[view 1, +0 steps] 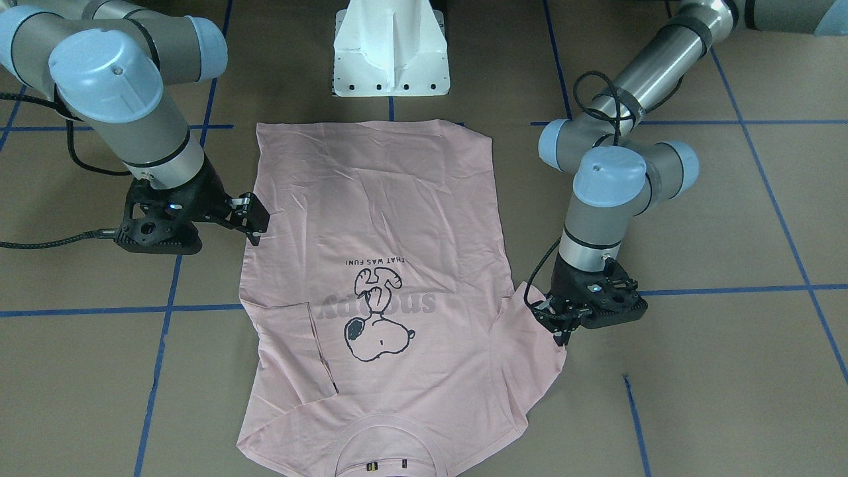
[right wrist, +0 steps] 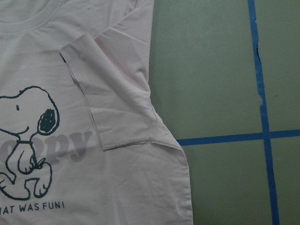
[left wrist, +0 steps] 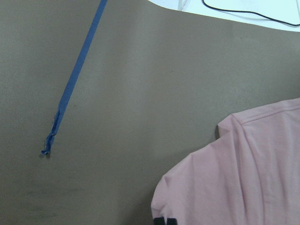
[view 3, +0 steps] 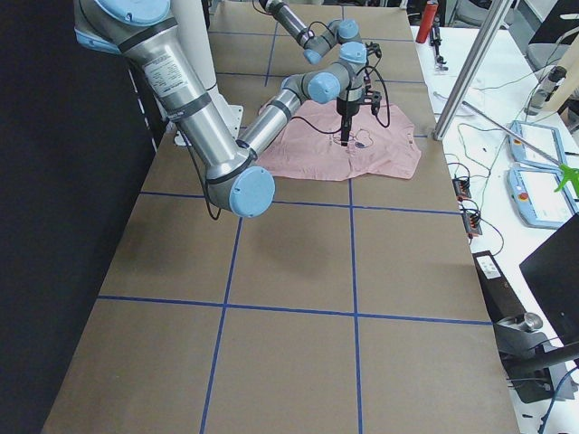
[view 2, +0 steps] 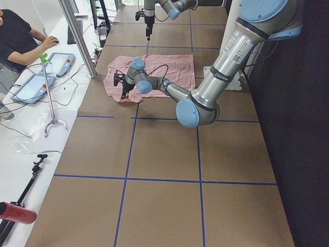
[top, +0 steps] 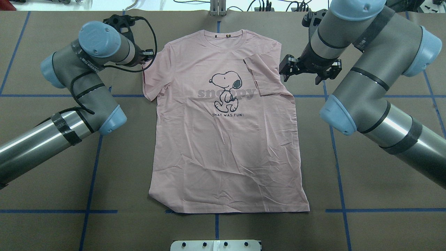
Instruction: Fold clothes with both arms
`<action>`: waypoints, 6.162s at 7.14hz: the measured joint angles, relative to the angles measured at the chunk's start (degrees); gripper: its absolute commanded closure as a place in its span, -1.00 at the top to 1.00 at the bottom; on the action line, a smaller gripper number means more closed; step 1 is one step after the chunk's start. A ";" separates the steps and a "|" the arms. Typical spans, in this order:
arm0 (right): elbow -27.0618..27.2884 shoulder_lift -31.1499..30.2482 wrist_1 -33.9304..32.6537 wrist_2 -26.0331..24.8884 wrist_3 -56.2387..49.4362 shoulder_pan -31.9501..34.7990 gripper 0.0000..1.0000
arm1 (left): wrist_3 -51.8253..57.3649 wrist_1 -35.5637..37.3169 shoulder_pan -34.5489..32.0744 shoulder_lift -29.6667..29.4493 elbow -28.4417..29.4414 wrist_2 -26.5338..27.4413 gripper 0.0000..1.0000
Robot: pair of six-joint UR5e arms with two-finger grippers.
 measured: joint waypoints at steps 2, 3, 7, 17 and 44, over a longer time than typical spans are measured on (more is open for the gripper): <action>0.05 -0.45 1.32 0.02 0.08 -0.06 1.00 | -8.00 2.52 2.68 -8.68 5.77 0.16 -1.00; 0.05 -0.47 1.43 0.05 0.09 -0.05 1.00 | -12.11 1.32 4.52 -13.77 11.59 0.32 -1.00; 0.10 -0.47 1.49 0.01 0.13 -0.09 1.00 | -16.13 -6.59 7.02 -18.28 20.98 1.30 1.00; 16.53 -24.98 24.39 -19.22 24.87 -22.99 1.00 | -1.26 14.64 7.48 12.65 -36.15 -7.31 1.00; 22.78 -28.77 17.97 -22.05 31.92 -33.82 -1.00 | -27.42 19.57 25.35 17.54 -38.31 0.94 0.99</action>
